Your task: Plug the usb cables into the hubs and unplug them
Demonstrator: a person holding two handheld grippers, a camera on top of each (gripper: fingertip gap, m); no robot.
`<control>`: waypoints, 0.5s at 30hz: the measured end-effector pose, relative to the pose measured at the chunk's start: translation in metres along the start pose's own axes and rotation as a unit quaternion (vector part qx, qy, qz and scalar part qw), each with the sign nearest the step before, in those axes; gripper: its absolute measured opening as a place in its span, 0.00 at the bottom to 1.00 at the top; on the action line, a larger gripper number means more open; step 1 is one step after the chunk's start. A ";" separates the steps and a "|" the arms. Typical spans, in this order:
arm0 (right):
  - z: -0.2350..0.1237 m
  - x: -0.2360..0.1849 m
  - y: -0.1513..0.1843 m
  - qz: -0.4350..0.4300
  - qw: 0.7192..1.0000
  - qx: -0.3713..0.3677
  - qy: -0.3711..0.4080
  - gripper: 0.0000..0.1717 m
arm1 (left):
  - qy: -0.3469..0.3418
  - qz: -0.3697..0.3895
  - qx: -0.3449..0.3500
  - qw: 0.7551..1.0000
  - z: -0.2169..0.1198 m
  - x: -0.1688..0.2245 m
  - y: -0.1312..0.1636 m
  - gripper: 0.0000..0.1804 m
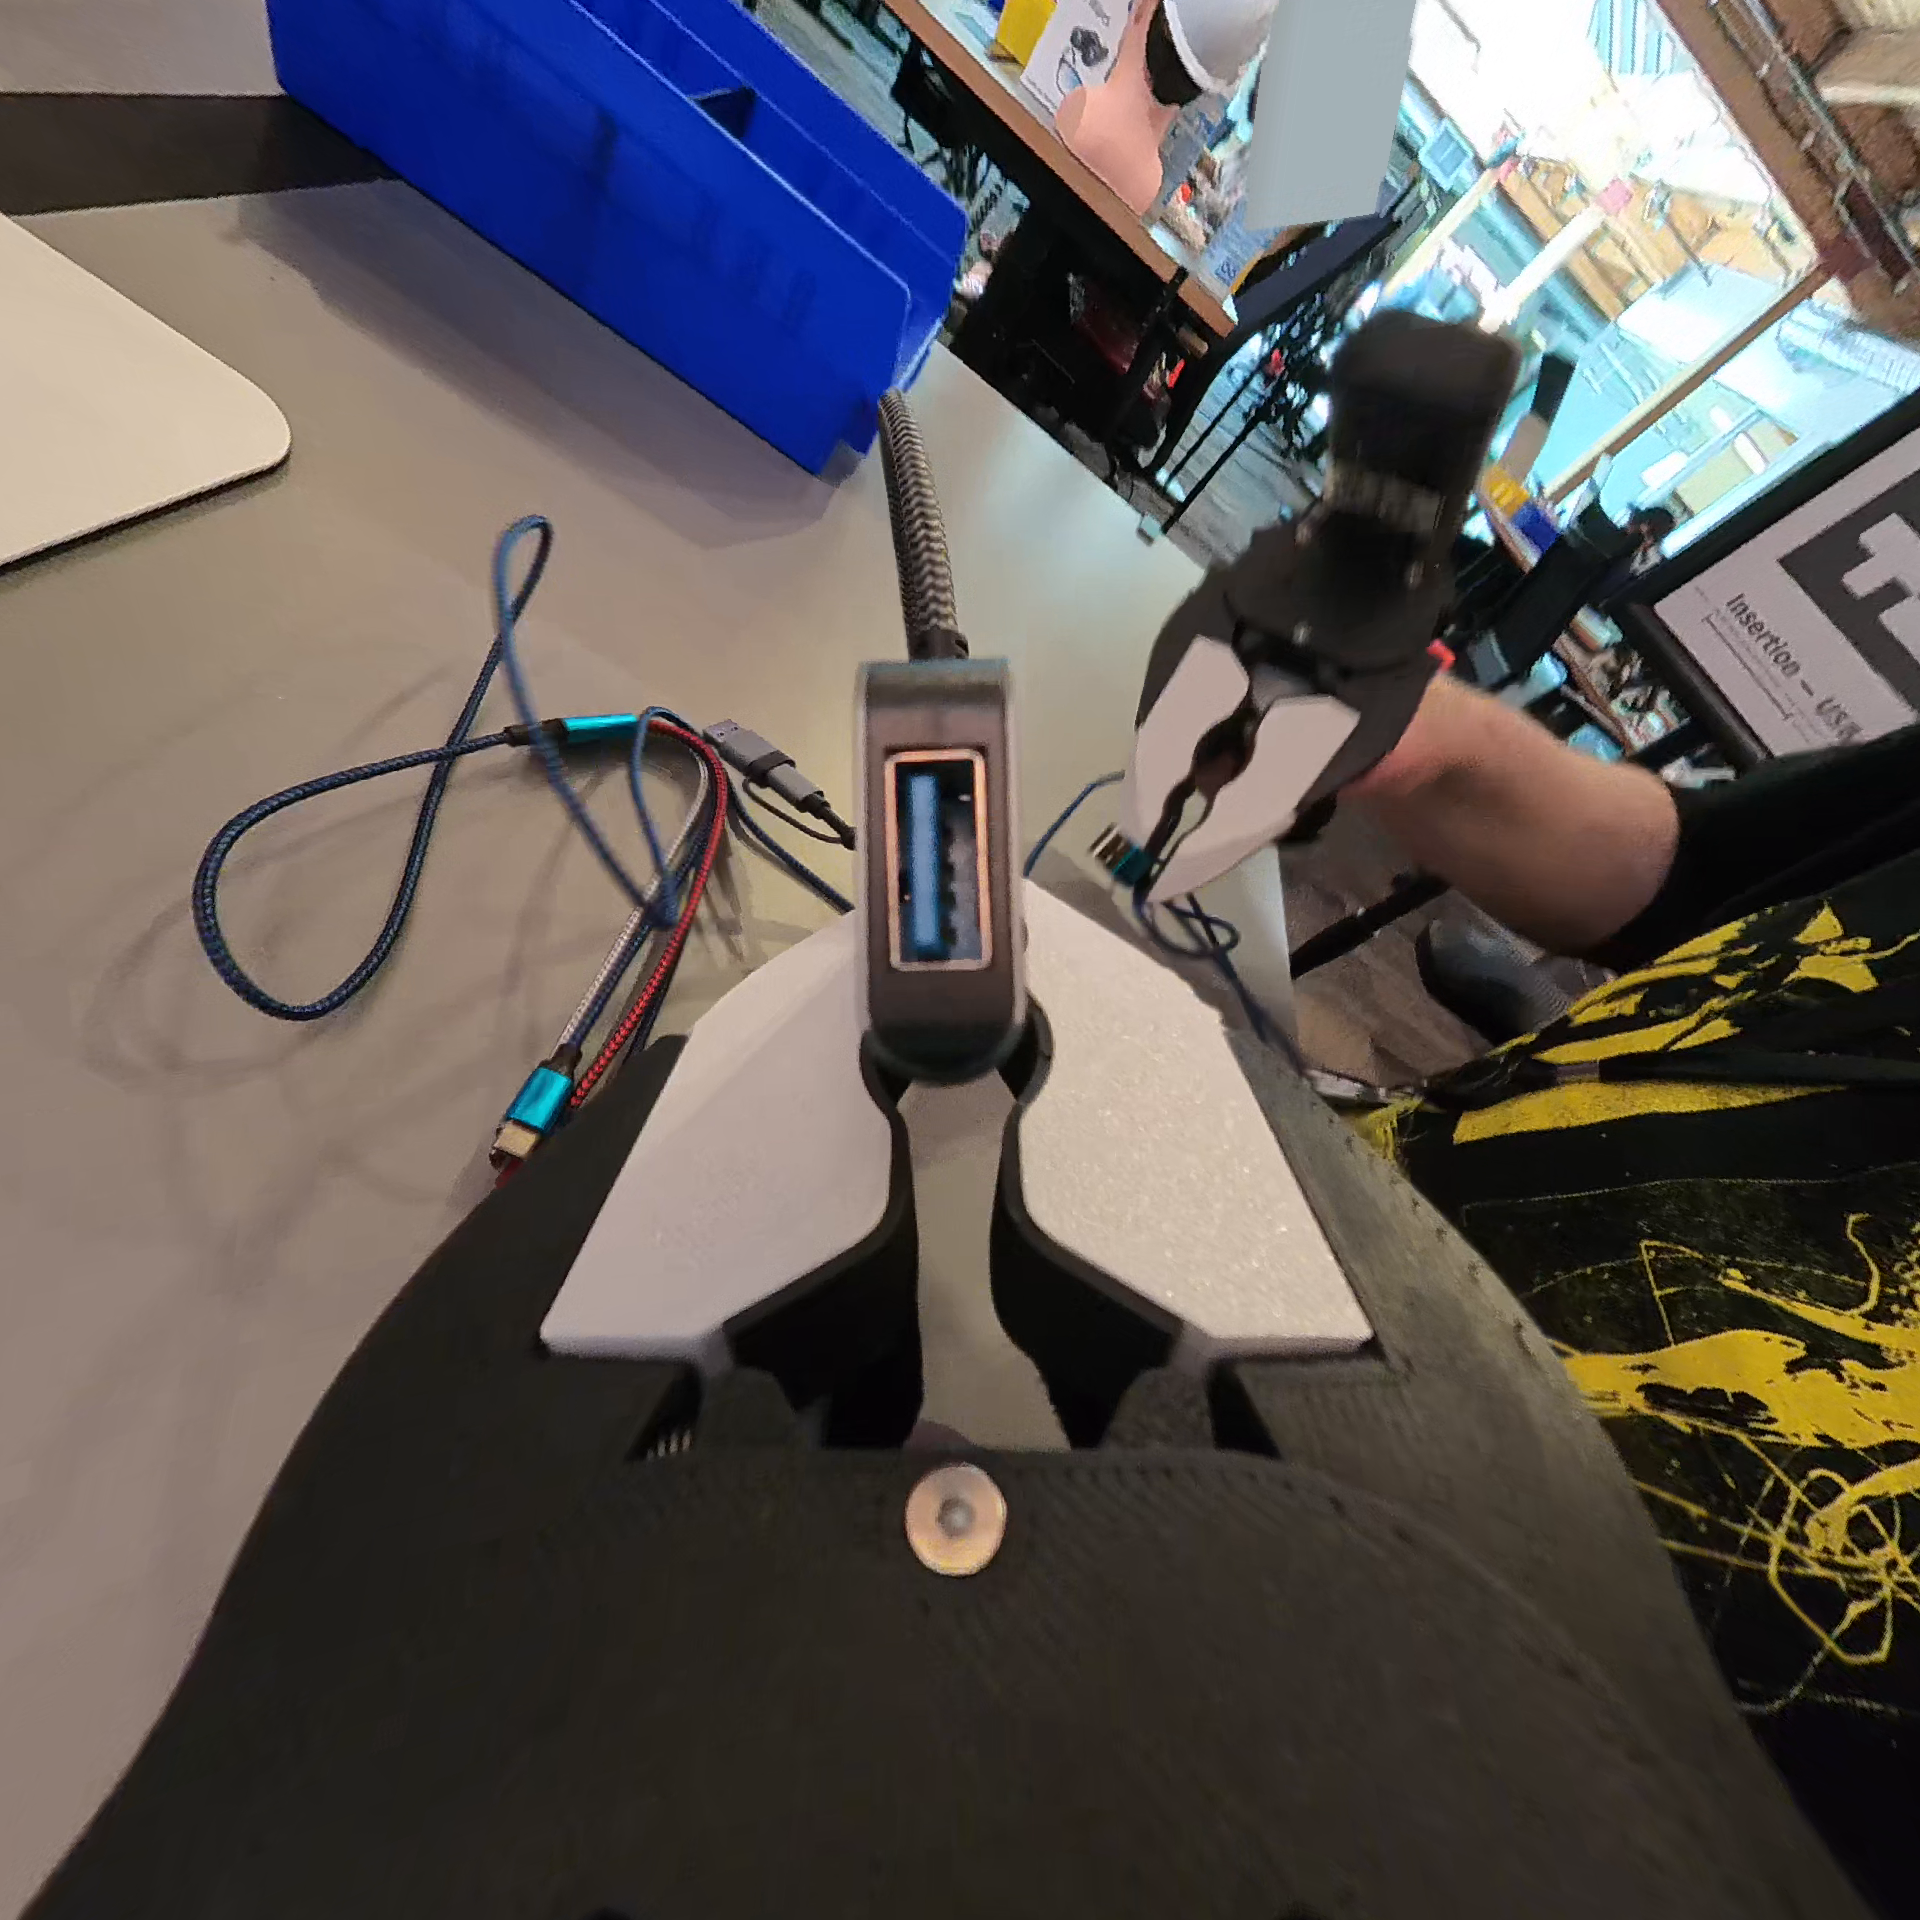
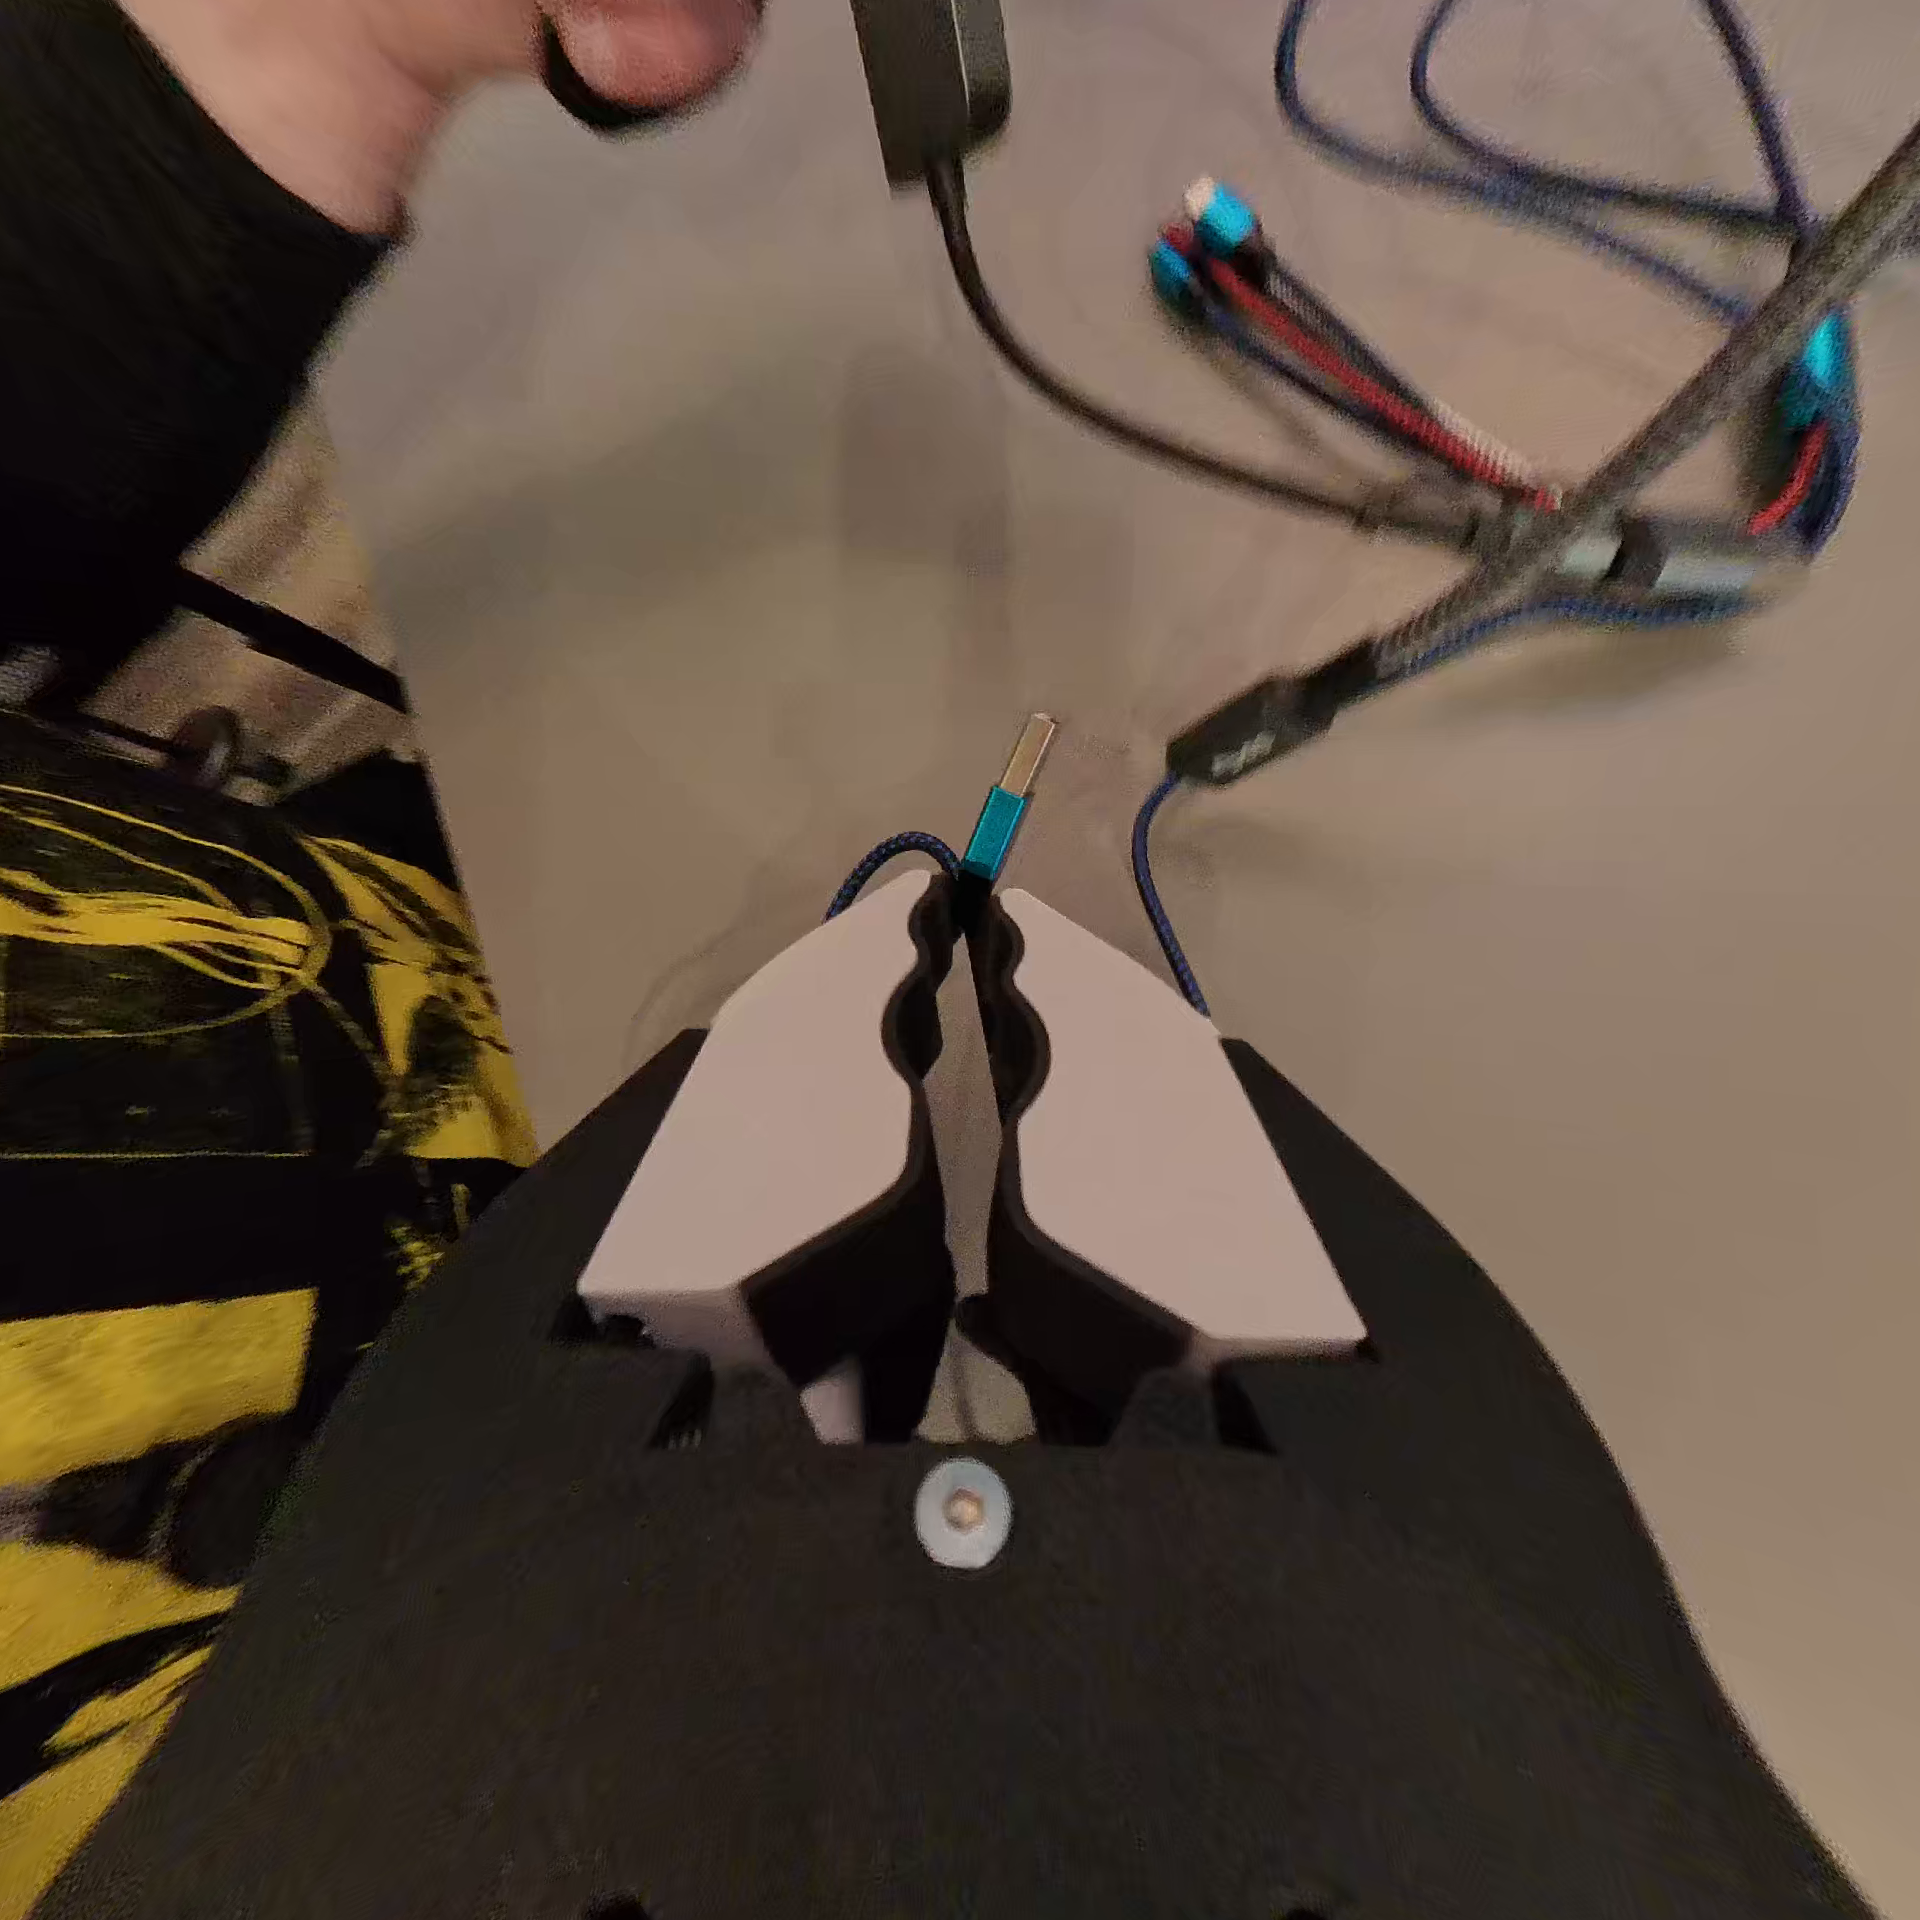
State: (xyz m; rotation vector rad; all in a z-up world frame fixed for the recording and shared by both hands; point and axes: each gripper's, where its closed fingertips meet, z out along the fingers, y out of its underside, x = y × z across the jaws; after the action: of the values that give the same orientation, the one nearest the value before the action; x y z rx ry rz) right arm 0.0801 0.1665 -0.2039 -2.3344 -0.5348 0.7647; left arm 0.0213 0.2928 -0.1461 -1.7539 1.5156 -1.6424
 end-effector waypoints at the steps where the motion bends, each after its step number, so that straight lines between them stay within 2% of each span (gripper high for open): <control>1: -0.005 -0.007 -0.010 -0.014 0.999 0.001 -0.030 0.03 | 0.002 0.010 -0.011 1.000 0.001 0.003 0.001 0.06; 6: -0.016 -0.024 -0.048 -0.122 0.985 -0.073 -0.096 0.03 | 0.011 0.080 -0.065 0.995 0.012 0.022 0.005 0.06; 10: -0.012 -0.024 -0.058 -0.176 0.959 -0.173 -0.139 0.03 | 0.001 0.130 -0.108 0.986 0.025 0.031 0.010 0.06; 15: -0.006 -0.012 -0.061 -0.210 0.934 -0.250 -0.146 0.03 | -0.021 0.168 -0.136 0.976 0.031 0.030 0.009 0.06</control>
State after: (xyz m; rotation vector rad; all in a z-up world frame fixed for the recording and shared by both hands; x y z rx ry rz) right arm 0.0637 0.2022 -0.1549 -2.4189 -1.4541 0.8394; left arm 0.0374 0.2521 -0.1464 -1.5335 1.9653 -1.2737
